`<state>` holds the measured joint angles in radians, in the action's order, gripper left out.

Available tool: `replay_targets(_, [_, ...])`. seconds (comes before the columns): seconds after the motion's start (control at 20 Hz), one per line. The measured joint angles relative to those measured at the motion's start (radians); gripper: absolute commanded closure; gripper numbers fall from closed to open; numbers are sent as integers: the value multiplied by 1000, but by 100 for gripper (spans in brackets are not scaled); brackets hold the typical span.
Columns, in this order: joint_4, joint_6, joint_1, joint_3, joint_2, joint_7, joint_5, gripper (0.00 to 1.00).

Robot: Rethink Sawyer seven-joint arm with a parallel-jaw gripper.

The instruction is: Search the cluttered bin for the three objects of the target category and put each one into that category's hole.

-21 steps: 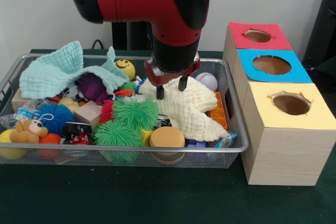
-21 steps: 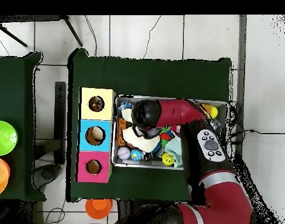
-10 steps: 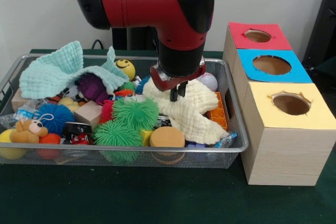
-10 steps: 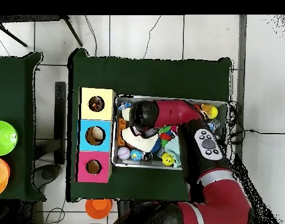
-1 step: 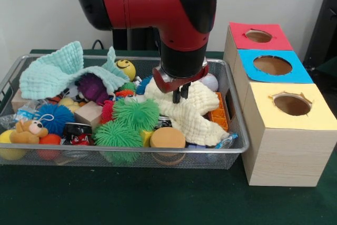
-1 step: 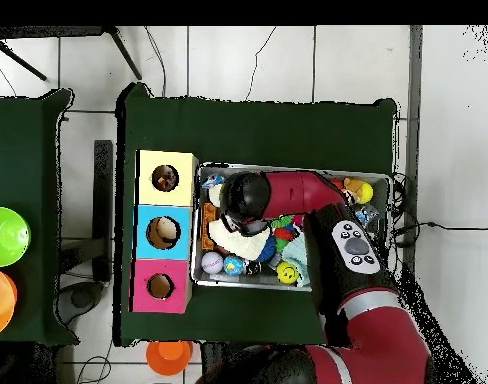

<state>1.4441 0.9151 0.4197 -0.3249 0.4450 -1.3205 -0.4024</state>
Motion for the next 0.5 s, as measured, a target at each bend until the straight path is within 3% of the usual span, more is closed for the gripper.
replay_targets(0.25, [39,-9,36,-39,32,0,16,100])
replay_targets(0.5, [122,-7,150,-133,129,0,97,100])
